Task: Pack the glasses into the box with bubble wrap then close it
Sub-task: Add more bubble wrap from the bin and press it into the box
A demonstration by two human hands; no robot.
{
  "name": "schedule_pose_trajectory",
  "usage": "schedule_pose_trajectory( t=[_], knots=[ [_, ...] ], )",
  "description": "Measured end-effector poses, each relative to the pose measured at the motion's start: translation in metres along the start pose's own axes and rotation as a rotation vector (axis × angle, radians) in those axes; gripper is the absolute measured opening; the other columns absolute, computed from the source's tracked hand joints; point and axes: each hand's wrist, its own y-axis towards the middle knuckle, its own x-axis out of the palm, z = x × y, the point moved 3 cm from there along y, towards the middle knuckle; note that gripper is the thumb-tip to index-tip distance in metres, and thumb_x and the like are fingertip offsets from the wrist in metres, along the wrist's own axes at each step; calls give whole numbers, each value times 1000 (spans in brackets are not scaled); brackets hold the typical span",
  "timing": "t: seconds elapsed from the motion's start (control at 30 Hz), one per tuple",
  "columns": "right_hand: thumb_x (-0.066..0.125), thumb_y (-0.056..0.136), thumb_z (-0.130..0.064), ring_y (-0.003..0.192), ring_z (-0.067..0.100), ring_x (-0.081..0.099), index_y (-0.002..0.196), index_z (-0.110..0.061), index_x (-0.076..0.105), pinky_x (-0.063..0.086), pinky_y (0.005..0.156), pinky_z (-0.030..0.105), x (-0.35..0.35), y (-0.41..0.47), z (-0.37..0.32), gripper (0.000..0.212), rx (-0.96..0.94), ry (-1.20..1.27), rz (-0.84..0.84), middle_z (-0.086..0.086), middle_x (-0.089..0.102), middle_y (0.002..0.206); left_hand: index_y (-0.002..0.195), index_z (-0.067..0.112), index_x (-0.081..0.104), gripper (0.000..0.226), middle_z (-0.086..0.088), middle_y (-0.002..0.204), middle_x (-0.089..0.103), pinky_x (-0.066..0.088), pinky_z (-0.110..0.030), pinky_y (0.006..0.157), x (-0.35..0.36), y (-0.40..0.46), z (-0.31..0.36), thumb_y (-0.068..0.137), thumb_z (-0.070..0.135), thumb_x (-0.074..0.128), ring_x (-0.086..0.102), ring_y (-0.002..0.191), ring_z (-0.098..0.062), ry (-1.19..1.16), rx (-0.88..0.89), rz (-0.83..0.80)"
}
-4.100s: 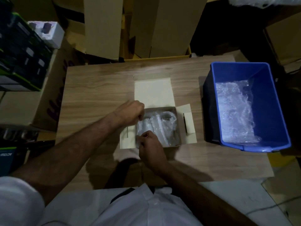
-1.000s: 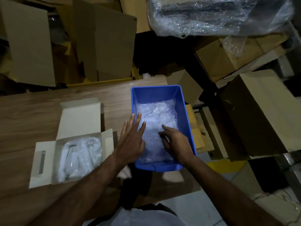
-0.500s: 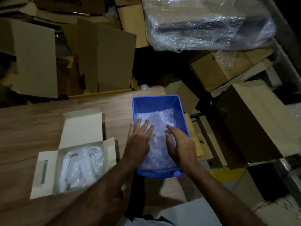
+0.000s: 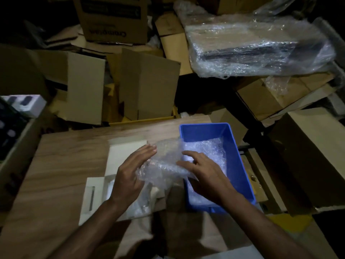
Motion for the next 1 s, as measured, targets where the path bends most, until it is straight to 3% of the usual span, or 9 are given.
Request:
schedule_pose_trajectory(
  t=[0.13,0.27,0.33,0.43,0.63,0.77,0.87,0.93,1.0],
  knots=[
    [65,89,-23,112,17,61,122,-26,69,44,94,30,-10,21,-25,34,-49,220,42,-2,68,128,112,10,70,28,-3,134,67,42,-36,114,-36,-14,-12,84,8,64,51,138,-23,-285,-233,118],
    [74,89,-18,72,13,67,85,-7,72,52,66,30,-13,42,-50,12,319,991,36,3,72,78,93,4,68,14,3,89,77,58,-23,79,-67,-20,-26,93,-6,59,70,88,-8,-410,-526,296],
    [77,84,-28,77,17,67,94,2,71,55,71,29,2,49,-61,32,555,1461,17,12,71,85,91,1,67,16,1,66,69,55,-21,61,-72,-25,-28,98,-6,54,65,62,-9,-426,-648,343],
    [83,80,-41,116,33,60,132,1,64,43,113,46,29,45,-82,69,849,2039,-162,22,63,132,88,7,69,26,0,52,53,47,-21,46,-74,-39,-36,101,27,60,51,45,-8,-400,-822,405],
    [97,63,-33,113,32,70,141,-13,55,55,99,45,77,31,-97,90,1087,1658,-139,13,70,127,93,7,71,35,7,48,50,32,-16,37,-84,-68,-61,99,40,61,42,36,-4,-287,-1065,404],
    [89,77,-33,102,21,71,144,-23,46,61,71,31,75,30,-101,81,1144,1487,-39,5,66,125,132,17,53,47,-11,104,71,48,-25,51,-104,-79,-72,95,43,66,65,72,-16,-180,-1052,339],
    [78,87,-16,99,21,72,148,-27,37,61,65,29,78,26,-103,75,1102,1432,35,9,59,133,153,37,27,69,0,146,51,52,-24,71,-118,-88,-86,96,39,66,63,113,-16,-221,-990,209],
    [75,89,-10,93,23,75,141,-31,43,61,64,34,76,25,-102,65,1057,1458,58,7,67,122,151,39,34,61,2,141,58,54,-21,72,-125,-91,-85,99,30,63,65,113,-6,-300,-943,193],
    [73,90,-9,98,28,74,131,-35,54,60,79,44,77,22,-98,52,1010,1437,12,12,73,113,143,28,47,45,-2,118,69,54,-15,63,-129,-91,-75,101,17,59,71,88,3,-341,-896,195]
  ],
)
